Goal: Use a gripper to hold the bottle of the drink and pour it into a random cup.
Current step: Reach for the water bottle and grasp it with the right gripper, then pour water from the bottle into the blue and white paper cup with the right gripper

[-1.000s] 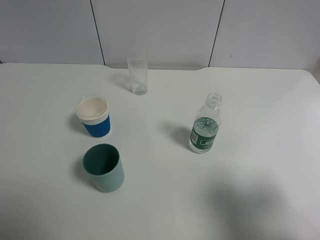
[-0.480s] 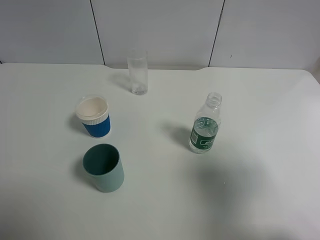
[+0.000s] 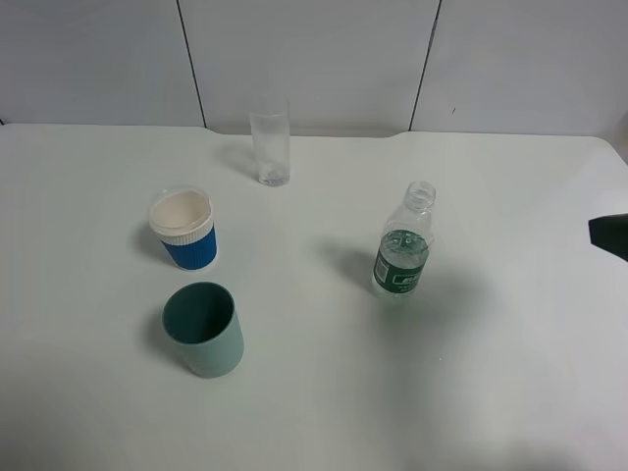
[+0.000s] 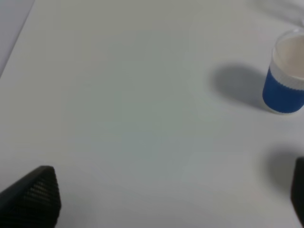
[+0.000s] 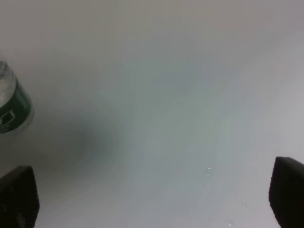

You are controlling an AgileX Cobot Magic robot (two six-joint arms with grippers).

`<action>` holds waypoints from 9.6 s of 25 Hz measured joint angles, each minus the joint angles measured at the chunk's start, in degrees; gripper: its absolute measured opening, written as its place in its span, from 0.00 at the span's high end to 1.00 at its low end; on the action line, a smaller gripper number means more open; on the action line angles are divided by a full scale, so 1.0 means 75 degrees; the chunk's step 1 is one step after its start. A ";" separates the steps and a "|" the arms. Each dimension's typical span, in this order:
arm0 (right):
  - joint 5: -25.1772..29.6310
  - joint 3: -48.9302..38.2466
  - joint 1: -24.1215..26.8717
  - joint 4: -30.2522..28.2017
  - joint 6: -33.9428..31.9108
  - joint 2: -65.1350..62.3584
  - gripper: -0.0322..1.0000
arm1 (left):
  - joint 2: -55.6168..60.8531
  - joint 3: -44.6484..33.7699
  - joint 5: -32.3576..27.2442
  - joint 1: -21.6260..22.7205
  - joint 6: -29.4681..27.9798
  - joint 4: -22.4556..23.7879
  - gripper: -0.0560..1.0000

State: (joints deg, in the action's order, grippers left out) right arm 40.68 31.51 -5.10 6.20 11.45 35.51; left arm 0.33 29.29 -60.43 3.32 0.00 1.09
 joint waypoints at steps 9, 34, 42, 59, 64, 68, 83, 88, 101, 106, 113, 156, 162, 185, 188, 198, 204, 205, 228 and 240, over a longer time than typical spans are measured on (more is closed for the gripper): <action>-0.0275 0.0000 0.0000 0.1124 0.1295 0.0952 0.03 | 0.0000 0.0000 0.0000 0.0000 0.0000 0.0000 0.02; -0.1065 0.0000 -0.0715 0.0965 0.1753 0.3137 0.03 | 0.0000 0.0000 0.0000 0.0000 0.0000 0.0010 0.02; -0.1819 -0.0146 -0.1190 0.0767 0.2123 0.3779 0.03 | 0.0000 0.0000 0.0000 0.0000 0.0000 0.0010 0.02; -0.4991 -0.1799 -0.1818 0.0332 0.2734 0.4318 0.03 | 0.0000 0.0000 0.0000 0.0000 0.0000 0.0010 0.02; -0.5646 -0.1829 -0.1818 -0.0159 0.2396 0.5308 0.04 | 0.0000 0.0000 0.0000 0.0000 0.0000 0.0010 0.02; -0.6347 -0.1844 -0.1818 -0.1484 0.0928 0.5944 0.05 | 0.0000 0.0000 0.0000 0.0000 0.0000 0.0010 0.02; -0.8788 -0.1837 -0.1818 -0.5455 -0.3306 0.7013 0.05 | 0.0000 0.0000 0.0000 0.0000 0.0000 0.0010 0.02; -0.9072 -0.1831 -0.1818 -0.5656 -0.2906 0.7474 0.05 | 0.0000 0.0000 0.0000 0.0000 0.0000 0.0010 0.02; -0.9865 -0.1795 -0.1476 -0.5618 -0.2147 0.7843 0.05 | 0.0000 0.0000 0.0000 0.0000 0.0000 0.0003 0.02; -0.9949 -0.1473 -0.1476 -0.5653 -0.2144 0.7851 0.05 | 0.0000 0.0000 0.0000 0.0000 0.0000 0.0002 0.02; -1.0139 -0.1303 -0.1087 -0.5752 -0.2136 0.7851 0.05 | 0.0000 0.0000 0.0000 0.0000 0.0000 0.0002 0.02; -1.1298 -0.0629 -0.0805 -0.6611 -0.2852 0.9291 0.42 | 0.0000 0.0000 0.0000 0.0000 0.0000 0.0001 0.02; -1.1400 -0.0629 -0.0805 -0.6204 -0.2988 0.9272 0.42 | 0.0000 0.0000 0.0000 0.0000 0.0000 0.0001 0.02; -0.8665 0.0235 -0.1615 -0.6040 -0.4019 0.7300 0.42 | 0.0000 0.0000 0.0000 0.0000 0.0000 0.0001 0.02; -0.8007 0.0713 -0.1988 -0.6040 -0.4396 0.7257 0.42 | 0.0000 0.0000 0.0000 0.0000 0.0000 0.0001 0.02; -0.6014 0.2284 -0.3332 -0.6071 -0.4584 0.7257 0.42 | 0.0000 0.0000 0.0000 0.0000 0.0000 0.0001 0.02; -0.5230 0.2885 -0.3815 -0.6071 -0.4657 0.7401 0.42 | 0.0000 0.0000 0.0000 0.0000 0.0000 0.0001 0.02; -0.5090 0.2981 -0.3892 -0.6071 -0.4683 0.7480 0.42 | 0.0000 0.0000 0.0000 0.0000 0.0000 0.0001 0.02; -0.2958 0.5103 -0.5103 -0.6489 -0.5418 0.9338 0.42 | 0.0000 0.0000 0.0000 0.0000 0.0000 0.0001 0.02; -0.2029 0.5154 -0.5756 -0.8429 -0.7163 0.9346 0.42 | 0.0000 0.0000 0.0000 0.0000 0.0000 0.0001 0.02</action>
State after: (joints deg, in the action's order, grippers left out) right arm 25.46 70.16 -48.27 -57.02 -42.27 105.60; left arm 0.33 29.29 -60.43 3.32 0.00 1.10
